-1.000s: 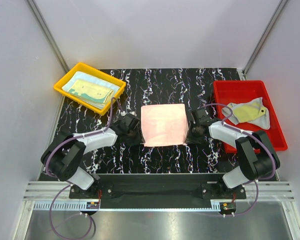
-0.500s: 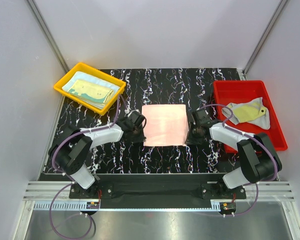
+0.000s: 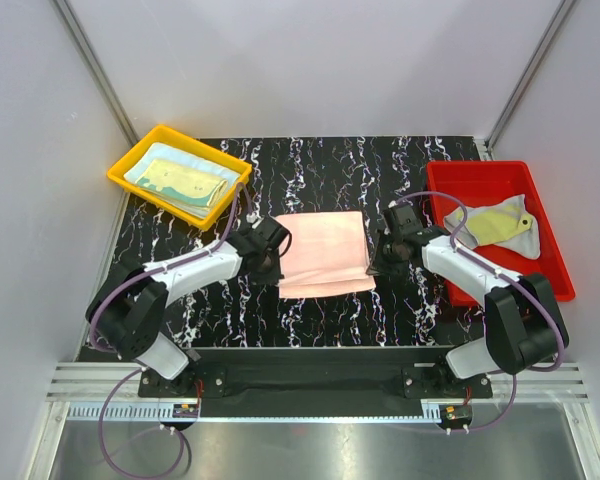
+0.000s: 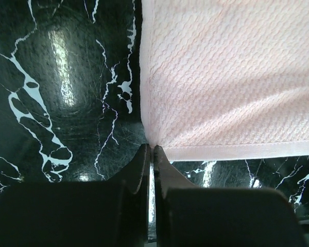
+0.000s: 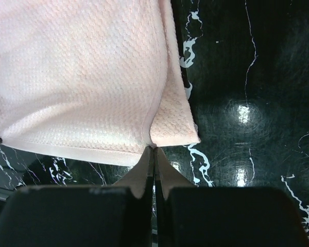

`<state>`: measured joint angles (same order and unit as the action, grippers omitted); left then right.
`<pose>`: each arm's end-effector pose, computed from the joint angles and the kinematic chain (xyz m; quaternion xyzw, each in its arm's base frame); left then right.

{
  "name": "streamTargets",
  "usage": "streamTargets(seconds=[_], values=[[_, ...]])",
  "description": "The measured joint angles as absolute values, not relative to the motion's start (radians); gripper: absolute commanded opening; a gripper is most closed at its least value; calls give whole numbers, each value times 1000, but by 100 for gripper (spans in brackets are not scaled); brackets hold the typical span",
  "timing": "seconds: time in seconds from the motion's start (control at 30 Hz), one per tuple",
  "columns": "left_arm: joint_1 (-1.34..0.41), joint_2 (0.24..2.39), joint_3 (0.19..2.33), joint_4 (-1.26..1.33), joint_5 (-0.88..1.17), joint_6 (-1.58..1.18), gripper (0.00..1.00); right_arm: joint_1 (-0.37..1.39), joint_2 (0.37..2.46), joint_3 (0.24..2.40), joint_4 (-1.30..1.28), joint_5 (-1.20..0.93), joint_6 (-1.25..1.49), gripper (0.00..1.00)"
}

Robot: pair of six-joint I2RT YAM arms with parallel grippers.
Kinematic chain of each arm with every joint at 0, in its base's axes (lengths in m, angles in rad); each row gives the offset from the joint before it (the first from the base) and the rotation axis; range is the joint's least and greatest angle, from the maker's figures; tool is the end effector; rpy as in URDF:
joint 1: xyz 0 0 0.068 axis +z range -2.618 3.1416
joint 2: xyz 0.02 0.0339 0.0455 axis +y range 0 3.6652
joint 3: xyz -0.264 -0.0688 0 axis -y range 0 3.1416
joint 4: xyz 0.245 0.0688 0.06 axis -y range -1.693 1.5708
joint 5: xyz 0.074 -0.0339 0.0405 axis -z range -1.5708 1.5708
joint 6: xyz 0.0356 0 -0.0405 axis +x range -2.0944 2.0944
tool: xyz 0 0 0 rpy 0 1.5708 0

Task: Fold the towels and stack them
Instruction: Fold the towel

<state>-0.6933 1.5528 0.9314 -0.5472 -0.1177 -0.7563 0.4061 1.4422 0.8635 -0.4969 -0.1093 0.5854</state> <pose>0.2274 -0.1835 0.1830 -0.0425 0.9773 -0.0891 0.1875 0.2521 0.1126 0.1953 0.0733 0.9654 0.1630 0.1901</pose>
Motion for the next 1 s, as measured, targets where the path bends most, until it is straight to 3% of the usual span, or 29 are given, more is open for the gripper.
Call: streamTargets(seconds=[0.23,0.4,0.8,1.0], values=[[-693,1543,955,-583,-121,-728,0,406,1459,905,-521,-104,571,0],[-668,1547,1030,-620,-112,-689,0,402,1556,1047,-551,-71,517,0],[-445,1865,1725,-655,14,-511,0,257,1883,1693,-549,-57,341,0],[-391,1965,1838,-618,112,-469,0,194,1971,1835,-476,-121,302,0]])
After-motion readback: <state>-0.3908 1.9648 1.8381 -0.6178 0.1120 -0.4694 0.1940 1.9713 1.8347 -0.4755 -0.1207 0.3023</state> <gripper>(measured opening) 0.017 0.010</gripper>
